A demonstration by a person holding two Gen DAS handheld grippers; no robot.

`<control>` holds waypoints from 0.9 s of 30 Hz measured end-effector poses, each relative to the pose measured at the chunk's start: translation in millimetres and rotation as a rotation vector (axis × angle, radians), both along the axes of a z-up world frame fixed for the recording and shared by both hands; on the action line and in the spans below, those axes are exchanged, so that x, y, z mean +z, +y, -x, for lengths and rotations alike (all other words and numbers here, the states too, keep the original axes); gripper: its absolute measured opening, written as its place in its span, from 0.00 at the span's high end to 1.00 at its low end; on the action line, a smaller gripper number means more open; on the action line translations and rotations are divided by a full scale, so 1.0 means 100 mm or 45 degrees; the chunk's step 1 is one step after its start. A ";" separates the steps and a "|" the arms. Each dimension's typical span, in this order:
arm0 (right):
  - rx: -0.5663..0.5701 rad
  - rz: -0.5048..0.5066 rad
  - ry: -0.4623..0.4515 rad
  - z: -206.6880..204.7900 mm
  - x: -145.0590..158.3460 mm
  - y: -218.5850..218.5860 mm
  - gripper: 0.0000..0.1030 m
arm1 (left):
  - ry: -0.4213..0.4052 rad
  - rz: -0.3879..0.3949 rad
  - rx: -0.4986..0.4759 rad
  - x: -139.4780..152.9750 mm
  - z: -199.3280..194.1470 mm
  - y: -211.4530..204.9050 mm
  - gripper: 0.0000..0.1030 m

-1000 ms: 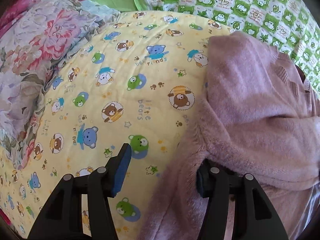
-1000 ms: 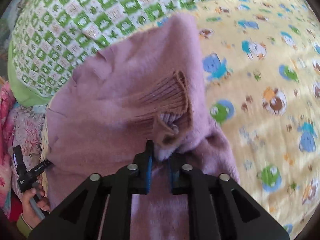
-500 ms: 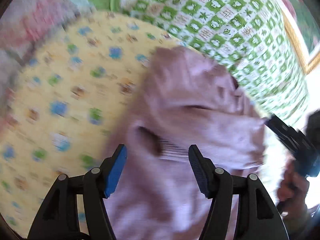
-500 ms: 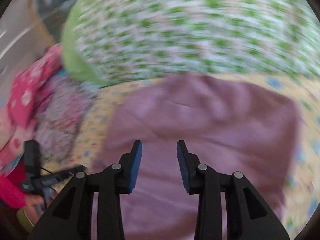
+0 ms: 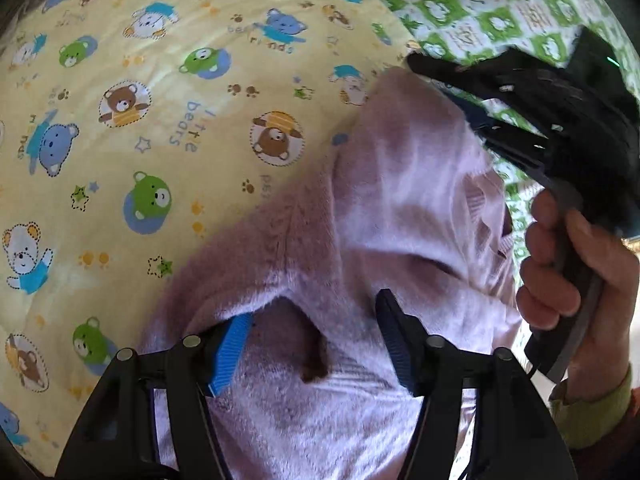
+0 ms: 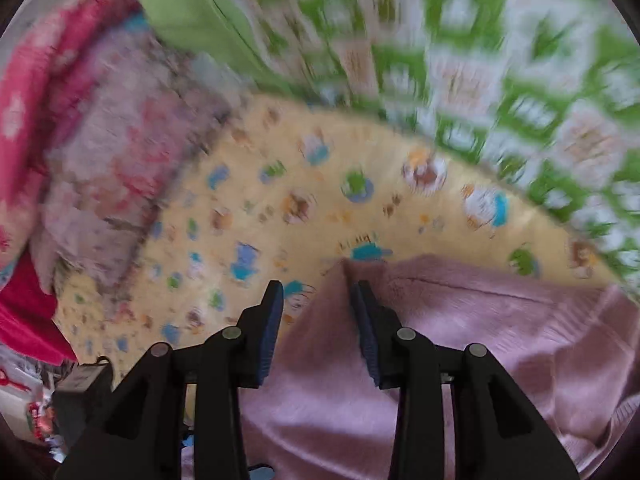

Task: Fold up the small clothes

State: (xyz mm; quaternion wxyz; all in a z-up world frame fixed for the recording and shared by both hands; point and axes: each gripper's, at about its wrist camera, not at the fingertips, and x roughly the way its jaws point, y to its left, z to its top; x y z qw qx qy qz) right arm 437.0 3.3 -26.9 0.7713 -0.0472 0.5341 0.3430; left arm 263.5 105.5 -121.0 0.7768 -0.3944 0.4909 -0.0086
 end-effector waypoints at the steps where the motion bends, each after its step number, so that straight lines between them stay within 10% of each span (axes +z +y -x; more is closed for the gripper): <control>1: -0.017 0.047 0.012 -0.06 -0.06 0.00 0.63 | -0.003 0.002 0.012 -0.02 -0.01 0.00 0.43; 2: -0.020 0.077 0.031 -0.09 -0.12 0.00 0.66 | -0.007 -0.009 0.023 -0.02 -0.02 -0.01 0.49; 3: -0.011 0.086 0.046 -0.10 -0.17 0.01 0.90 | -0.007 -0.030 0.029 -0.02 -0.04 -0.02 0.64; 6: 0.001 -0.020 0.033 -0.08 -0.13 -0.03 0.96 | -0.034 -0.067 0.040 0.01 -0.07 -0.02 0.93; 10: 0.075 -0.411 -0.170 0.00 0.30 -0.04 0.96 | -0.223 -0.261 0.071 0.35 0.00 0.01 0.95; 20: -0.113 -0.254 -0.153 -0.20 -0.20 -0.10 0.89 | -0.158 -0.354 -0.045 0.04 -0.20 0.01 0.88; 27: -0.313 -0.493 -0.318 0.30 0.52 -1.07 0.51 | -0.166 -0.338 -0.087 0.24 -0.01 0.16 0.67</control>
